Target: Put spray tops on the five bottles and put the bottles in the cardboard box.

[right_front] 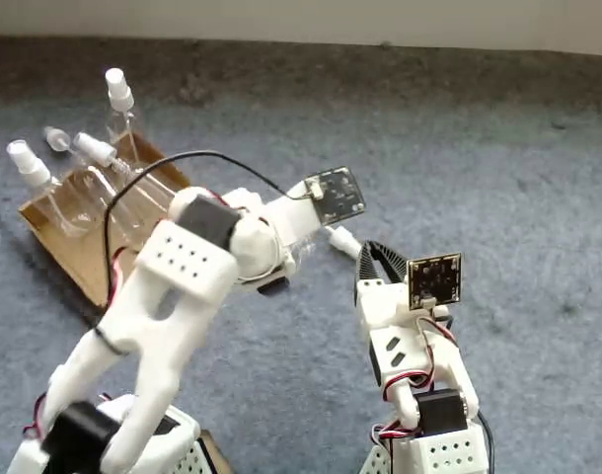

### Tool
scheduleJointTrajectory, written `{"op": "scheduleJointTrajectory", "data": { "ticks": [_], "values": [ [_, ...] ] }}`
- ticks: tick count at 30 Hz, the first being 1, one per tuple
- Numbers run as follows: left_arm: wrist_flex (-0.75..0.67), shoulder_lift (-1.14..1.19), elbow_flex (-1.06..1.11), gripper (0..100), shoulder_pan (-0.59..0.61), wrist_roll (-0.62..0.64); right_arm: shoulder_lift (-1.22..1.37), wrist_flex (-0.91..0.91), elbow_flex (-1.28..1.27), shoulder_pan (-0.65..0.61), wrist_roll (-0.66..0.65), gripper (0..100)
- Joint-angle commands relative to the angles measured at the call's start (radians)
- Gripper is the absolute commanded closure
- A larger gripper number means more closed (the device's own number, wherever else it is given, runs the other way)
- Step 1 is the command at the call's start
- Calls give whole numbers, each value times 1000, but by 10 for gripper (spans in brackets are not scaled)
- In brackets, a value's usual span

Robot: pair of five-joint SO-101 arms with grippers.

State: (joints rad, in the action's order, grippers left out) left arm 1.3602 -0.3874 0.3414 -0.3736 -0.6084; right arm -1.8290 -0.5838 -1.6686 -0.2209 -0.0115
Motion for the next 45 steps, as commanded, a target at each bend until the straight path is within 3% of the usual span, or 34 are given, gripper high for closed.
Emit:
{"op": "scheduleJointTrajectory", "data": {
  "ticks": [1, 5, 12, 20, 23, 28, 33, 45],
  "values": [
    [8, -208, 39, 867, 56, -2, -12, -4, -140, 10, -11, 988],
    [-37, -341, 128, 867, 70, 6, -12, -5, -140, 10, -11, 988],
    [-325, -576, 372, 867, 70, 281, -12, -5, -140, 10, -11, 988],
    [-671, -849, 740, 867, 71, 296, -12, -7, -140, 10, -11, 988],
    [-758, -938, 845, 867, 77, 416, -12, -7, -140, 10, -11, 988],
    [-901, -1038, 957, 867, 188, 612, -12, -18, -140, 10, -11, 988],
    [-927, -1113, 1055, 864, 252, 835, -12, -31, -140, 7, -11, 988],
    [-939, -1461, 1323, 867, 177, 845, -12, -36, -140, 12, -11, 988]
  ]
}}
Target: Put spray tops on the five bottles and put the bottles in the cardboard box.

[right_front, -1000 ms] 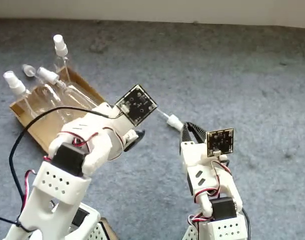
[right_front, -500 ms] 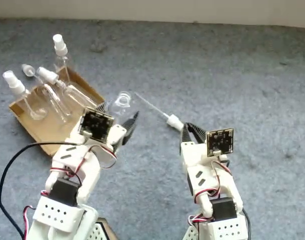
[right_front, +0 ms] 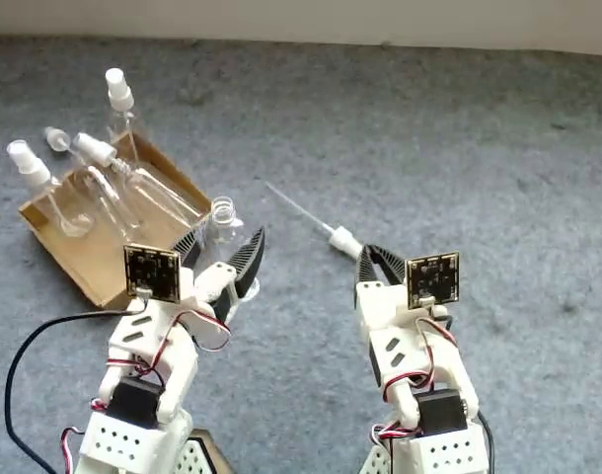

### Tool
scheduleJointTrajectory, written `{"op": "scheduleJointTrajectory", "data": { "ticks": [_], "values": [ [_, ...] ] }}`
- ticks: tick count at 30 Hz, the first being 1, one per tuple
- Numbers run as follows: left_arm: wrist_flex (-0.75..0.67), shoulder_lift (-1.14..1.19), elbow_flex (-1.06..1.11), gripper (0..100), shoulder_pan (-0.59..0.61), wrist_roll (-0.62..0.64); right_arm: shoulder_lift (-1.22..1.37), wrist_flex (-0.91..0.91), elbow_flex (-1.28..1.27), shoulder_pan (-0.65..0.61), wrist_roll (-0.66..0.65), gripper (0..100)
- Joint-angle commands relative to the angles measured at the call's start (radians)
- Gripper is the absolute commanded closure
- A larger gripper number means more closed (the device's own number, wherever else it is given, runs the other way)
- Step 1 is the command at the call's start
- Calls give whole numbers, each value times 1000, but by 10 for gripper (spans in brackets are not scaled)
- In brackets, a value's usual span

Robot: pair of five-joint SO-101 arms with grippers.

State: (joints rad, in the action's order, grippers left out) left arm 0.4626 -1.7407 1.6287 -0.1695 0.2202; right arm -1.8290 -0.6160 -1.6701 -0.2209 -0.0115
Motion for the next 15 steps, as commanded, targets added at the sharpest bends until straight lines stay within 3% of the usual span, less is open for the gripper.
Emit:
{"op": "scheduleJointTrajectory", "data": {
  "ticks": [1, 7, 15],
  "values": [
    [-60, -104, 51, 867, -25, 15, -12, -21, -139, 12, -11, 988],
    [-104, -71, 67, 867, -27, 20, -12, -214, 48, 10, -11, 988],
    [-103, -71, 67, 867, 25, 20, 191, -265, 259, 4, -107, 920]
  ]
}}
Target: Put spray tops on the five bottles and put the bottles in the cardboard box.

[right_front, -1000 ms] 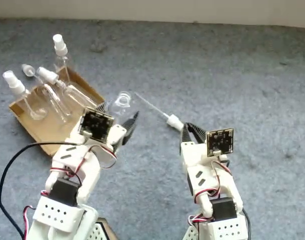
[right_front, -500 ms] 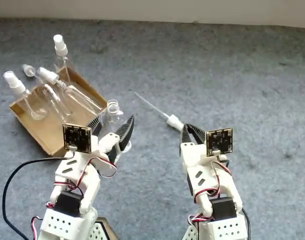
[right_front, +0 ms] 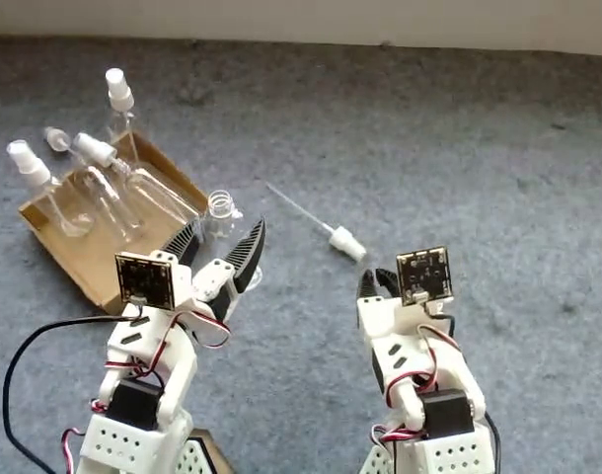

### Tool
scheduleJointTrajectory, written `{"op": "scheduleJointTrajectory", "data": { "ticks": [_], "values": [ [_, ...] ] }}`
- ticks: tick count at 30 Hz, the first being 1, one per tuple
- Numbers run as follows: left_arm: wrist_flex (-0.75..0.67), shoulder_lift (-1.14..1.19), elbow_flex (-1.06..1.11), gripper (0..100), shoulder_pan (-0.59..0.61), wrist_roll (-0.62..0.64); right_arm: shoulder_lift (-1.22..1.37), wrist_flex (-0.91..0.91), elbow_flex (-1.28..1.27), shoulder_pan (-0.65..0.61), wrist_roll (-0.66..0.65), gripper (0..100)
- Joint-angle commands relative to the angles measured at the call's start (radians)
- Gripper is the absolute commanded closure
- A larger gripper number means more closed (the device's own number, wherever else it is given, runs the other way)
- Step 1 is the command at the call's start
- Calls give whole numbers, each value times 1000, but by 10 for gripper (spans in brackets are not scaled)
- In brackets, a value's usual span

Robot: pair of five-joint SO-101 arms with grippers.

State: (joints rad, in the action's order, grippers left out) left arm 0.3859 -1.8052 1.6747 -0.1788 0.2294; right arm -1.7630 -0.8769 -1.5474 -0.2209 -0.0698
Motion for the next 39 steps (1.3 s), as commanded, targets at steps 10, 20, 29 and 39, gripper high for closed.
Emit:
{"op": "scheduleJointTrajectory", "data": {
  "ticks": [10, 20, 29, 39],
  "values": [
    [64, -7, 21, 867, 48, 11, 792, -8, 599, -91, -120, 913],
    [68, -7, 21, 867, 50, 11, 1331, -111, 975, -116, -396, 913],
    [69, -7, 21, 867, 50, 8, 1616, -104, 1109, -56, -689, 913],
    [69, -7, 21, 867, 50, 5, 1845, -104, 1317, -16, -756, 913]
  ]
}}
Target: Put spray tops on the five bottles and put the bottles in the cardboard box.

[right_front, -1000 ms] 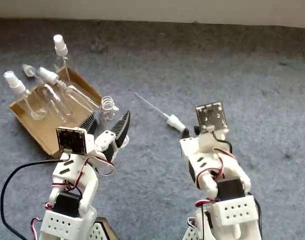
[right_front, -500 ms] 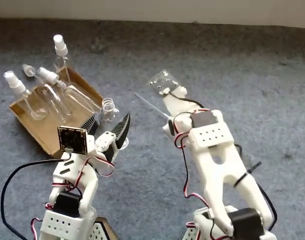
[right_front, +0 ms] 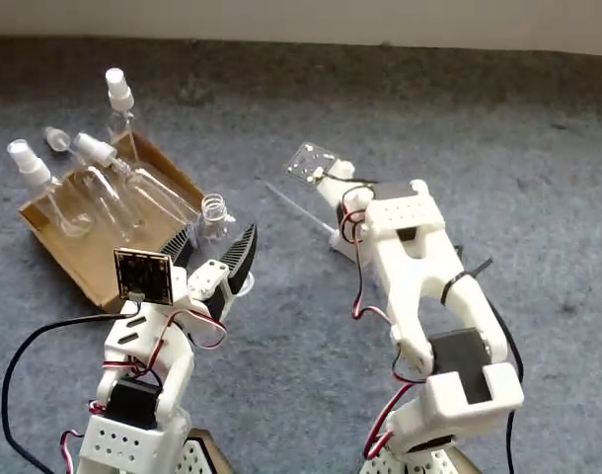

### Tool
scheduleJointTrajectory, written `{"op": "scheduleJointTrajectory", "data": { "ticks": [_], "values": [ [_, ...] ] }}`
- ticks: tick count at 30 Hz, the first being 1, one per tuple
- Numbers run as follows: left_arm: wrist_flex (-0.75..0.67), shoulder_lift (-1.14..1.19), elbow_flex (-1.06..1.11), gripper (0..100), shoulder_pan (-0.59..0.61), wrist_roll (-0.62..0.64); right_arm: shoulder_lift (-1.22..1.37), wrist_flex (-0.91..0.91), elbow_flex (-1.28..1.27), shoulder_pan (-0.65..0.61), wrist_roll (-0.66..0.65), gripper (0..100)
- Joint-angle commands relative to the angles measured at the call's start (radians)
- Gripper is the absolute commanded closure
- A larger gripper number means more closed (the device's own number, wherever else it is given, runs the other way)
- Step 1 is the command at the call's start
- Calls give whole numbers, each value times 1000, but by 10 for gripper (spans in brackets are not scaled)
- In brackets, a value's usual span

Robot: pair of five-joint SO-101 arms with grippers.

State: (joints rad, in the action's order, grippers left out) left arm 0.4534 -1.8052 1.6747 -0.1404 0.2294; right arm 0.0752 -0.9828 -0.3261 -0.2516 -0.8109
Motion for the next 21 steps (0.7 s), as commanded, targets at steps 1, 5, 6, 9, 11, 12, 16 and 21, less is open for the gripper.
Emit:
{"op": "scheduleJointTrajectory", "data": {
  "ticks": [1, 5, 6, 9, 11, 12, 16, 21],
  "values": [
    [2, -7, 21, 867, 12, 5, 21, 2, 108, 13, -15, 913],
    [2, -7, 21, 867, 12, 5, 45, 2, 125, 5, -14, 911],
    [2, -7, 21, 867, 12, 5, 47, 2, 124, 5, -14, 898],
    [2, -7, 21, 867, 12, 5, 41, -4, 124, 1, -14, 817],
    [2, -7, 21, 867, 12, 5, 42, -4, 120, -5, -18, 776],
    [2, -7, 21, 867, 12, 5, 44, -1, 120, -8, -18, 770],
    [2, -5, 21, 867, 12, 5, 45, 1, 117, -42, -14, 770],
    [2, -5, 21, 867, 12, 5, 51, 41, 114, -74, -14, 770]
  ]
}}
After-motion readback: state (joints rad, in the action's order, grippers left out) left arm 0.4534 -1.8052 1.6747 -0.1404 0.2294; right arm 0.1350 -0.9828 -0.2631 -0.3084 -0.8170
